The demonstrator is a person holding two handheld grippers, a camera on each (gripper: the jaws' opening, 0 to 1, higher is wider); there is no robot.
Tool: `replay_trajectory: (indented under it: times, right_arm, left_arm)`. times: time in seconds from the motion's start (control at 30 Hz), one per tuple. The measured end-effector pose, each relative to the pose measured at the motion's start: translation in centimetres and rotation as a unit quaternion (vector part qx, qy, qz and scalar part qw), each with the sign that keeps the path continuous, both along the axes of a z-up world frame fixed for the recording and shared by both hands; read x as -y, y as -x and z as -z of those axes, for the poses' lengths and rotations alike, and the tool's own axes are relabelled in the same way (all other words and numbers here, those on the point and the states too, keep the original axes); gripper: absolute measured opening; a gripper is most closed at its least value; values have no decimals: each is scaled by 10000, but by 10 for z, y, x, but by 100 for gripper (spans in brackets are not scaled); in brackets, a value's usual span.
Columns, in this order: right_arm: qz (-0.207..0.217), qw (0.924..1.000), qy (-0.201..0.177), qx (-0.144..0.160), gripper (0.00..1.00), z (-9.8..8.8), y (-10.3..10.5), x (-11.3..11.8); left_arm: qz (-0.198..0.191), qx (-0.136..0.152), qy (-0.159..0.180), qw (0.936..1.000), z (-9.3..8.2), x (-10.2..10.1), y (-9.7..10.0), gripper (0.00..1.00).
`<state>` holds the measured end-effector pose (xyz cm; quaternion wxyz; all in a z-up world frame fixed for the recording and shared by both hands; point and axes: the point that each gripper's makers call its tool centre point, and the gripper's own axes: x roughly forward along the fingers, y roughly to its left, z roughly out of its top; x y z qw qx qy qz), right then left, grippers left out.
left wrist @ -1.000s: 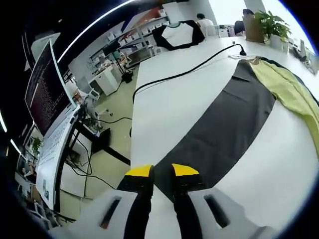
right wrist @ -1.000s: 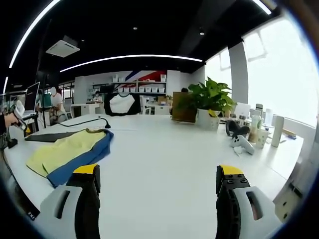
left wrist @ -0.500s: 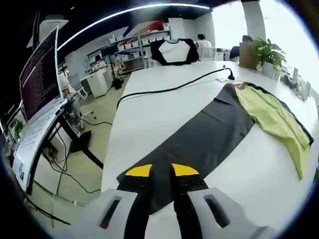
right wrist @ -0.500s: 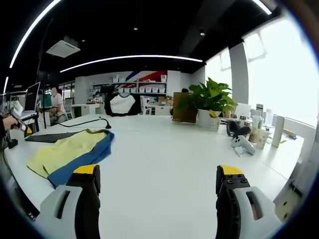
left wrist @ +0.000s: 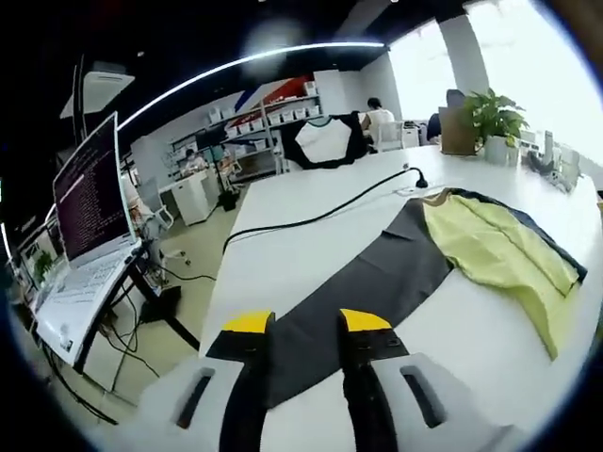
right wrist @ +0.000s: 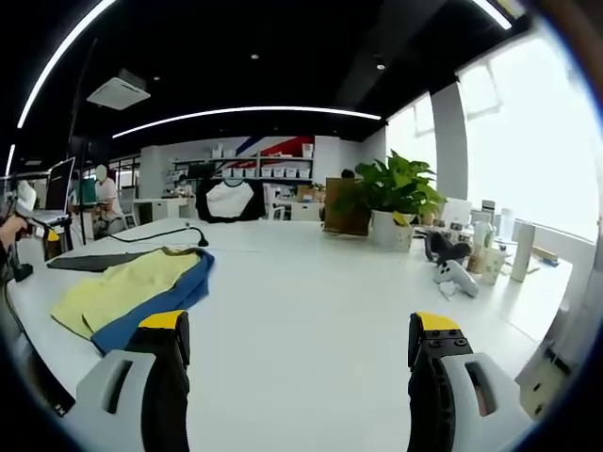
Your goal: Fold the garment on the visible template until the final outline fits inside the template.
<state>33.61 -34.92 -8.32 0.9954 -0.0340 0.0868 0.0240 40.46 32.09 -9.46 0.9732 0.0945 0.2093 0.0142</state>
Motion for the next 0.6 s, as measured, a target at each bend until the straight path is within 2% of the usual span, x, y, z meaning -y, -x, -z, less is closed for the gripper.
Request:
replay_trajectory:
  times: [0.1, 0.23, 0.33, 0.4, 0.43, 0.57, 0.6]
  right_arm:
    - [59, 10000, 7, 44, 100, -3, 1, 4]
    - [94, 9999, -15, 34, 100, -2, 0, 5]
    - [34, 10000, 0, -10, 100, 1, -2, -1]
    - [-40, 9998, 174, -76, 100, 3, -3, -5]
    - [-23, 9996, 258, -131, 100, 2, -3, -6]
    - [-89, 9997, 221, 34, 100, -7, 1, -12]
    - [-134, 9997, 48, 176, 100, -11, 0, -14]
  left_arm:
    - [53, 151, -2, 9999, -1, 12, 7, 39]
    - [294, 663, -138, 9973, -12, 32, 17, 55]
    - [304, 854, 97, 9958, -9, 45, 35, 68]
    - [160, 1018, 271, 9943, -10, 47, 42, 76]
    - [176, 981, 271, 9947, -8, 49, 47, 79]
    - [216, 1154, 356, 9924, -10, 61, 62, 89]
    - [184, 1241, 398, 9913, -13, 63, 65, 91]
